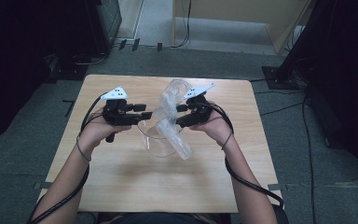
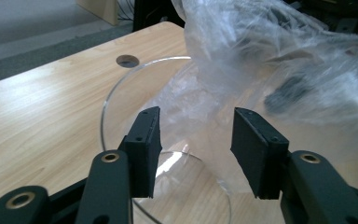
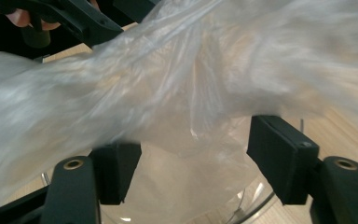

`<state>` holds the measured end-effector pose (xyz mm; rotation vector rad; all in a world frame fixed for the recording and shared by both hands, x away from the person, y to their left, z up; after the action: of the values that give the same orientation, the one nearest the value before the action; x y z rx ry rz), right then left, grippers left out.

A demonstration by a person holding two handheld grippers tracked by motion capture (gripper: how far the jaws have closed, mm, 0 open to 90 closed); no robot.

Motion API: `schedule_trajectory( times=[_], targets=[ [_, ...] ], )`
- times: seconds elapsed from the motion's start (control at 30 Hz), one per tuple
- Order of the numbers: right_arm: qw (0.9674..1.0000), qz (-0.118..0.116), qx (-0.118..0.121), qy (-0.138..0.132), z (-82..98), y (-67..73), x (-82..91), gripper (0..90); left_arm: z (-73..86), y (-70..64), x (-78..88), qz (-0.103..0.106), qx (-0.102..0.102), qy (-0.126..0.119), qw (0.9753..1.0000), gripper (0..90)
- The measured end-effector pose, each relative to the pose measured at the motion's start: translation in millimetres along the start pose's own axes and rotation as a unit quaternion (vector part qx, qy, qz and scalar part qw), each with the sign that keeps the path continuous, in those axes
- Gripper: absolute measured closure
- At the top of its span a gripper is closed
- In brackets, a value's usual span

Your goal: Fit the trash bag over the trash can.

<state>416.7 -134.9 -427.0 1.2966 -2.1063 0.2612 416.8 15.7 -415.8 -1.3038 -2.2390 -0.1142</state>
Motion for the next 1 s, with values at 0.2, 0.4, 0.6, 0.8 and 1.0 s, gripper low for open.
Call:
schedule_trajectory(
  times=[0.2, 0.4, 0.6, 0.8, 1.0],
  targets=[
    [0.9998, -0.012, 0.008, 0.014, 4.1, 2.6, 6.8, 29.0, 0.0, 4.7, 1.8, -0.004, 0.005, -0.007, 1.0000, 46.6],
    [1.0000, -0.003, 0.005, -0.006, 0.9, -2.8, 15.0, 33.4, 2.0, 3.2, 0.4, 0.000, 0.003, -0.001, 1.0000, 45.7],
    [0.9999, -0.009, 0.009, -0.009, 2.1, -1.2, 9.7, 42.8, 2.7, 1.1, -0.5, 0.004, 0.002, 0.003, 1.0000, 45.6],
    [0.9994, -0.016, 0.030, -0.001, 3.4, 6.5, -2.0, 51.2, 5.9, -2.8, -4.5, 0.013, -0.003, 0.012, 0.9998, 48.1],
    [0.9990, -0.018, 0.040, -0.006, 1.4, 12.0, -9.1, 57.1, 7.8, -8.1, -9.0, 0.022, -0.006, 0.018, 0.9996, 51.3]
  ],
)
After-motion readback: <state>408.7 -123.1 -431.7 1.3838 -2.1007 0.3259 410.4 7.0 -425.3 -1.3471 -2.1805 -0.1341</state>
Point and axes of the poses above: each handheld gripper's, and its own axes: x roughly backward along the jaws, z roughly out of its underside, y roughly to its left, the point moved 9 cm from there along -x, roughly forward along the jaws, and after that the axes turned 2 degrees about y, right-handed, at the moved point
